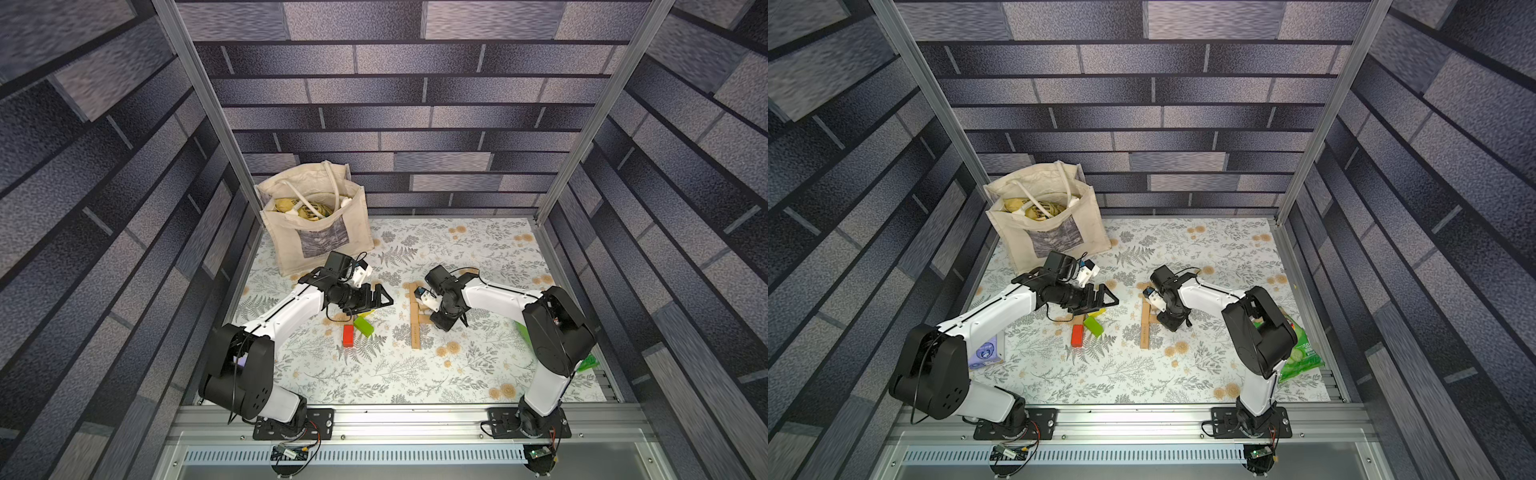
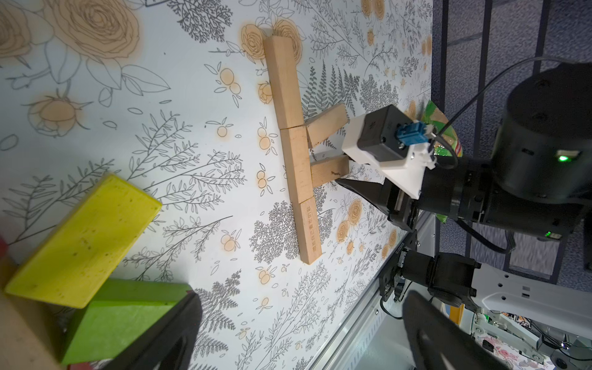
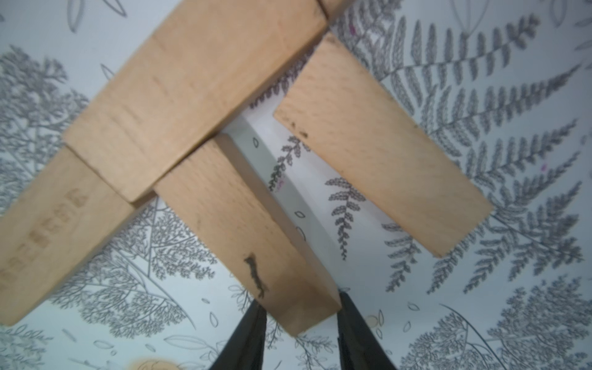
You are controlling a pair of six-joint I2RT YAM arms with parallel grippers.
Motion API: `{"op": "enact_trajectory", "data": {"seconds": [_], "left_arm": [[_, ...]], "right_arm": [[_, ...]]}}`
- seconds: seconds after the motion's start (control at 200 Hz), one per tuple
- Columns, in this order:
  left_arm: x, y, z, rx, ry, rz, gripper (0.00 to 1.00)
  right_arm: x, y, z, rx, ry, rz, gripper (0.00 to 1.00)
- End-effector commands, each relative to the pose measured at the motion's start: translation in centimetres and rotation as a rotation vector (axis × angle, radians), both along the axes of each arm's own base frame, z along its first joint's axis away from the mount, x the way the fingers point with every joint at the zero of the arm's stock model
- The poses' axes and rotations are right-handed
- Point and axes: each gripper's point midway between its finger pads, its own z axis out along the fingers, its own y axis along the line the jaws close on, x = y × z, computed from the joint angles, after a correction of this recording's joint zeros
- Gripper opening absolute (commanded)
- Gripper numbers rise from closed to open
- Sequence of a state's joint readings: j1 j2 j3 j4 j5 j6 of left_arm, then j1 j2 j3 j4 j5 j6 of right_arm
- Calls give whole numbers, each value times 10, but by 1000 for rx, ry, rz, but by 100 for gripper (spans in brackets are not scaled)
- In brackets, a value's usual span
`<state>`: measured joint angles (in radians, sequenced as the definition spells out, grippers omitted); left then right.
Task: Assemble the letter k with building blocks
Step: Pick up the building block from the center of the board.
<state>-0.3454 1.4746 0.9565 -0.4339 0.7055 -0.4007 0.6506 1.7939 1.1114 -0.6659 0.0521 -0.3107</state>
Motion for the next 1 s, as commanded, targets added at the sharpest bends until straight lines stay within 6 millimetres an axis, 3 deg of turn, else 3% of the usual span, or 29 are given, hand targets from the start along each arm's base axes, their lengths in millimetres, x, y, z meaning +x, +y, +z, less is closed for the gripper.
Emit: {"op": "enact_trajectory", "data": {"seconds": [0.0,0.24,0.516,0.997], "left_arm": [[2,0,2,-4,-5,-14,100],[2,0,-2,-4,-1,-11,100],[3,1,-2,-3,1,-8,100],[7,3,-2,-3,1,-5,100]], "right_arm": [[-8,-1,3,-5,10,13,46],[-5,7,5,21,13,31,53],[-2,18,2,33,21,76,53],[-1,17,-5,-4,41,170,52]]}}
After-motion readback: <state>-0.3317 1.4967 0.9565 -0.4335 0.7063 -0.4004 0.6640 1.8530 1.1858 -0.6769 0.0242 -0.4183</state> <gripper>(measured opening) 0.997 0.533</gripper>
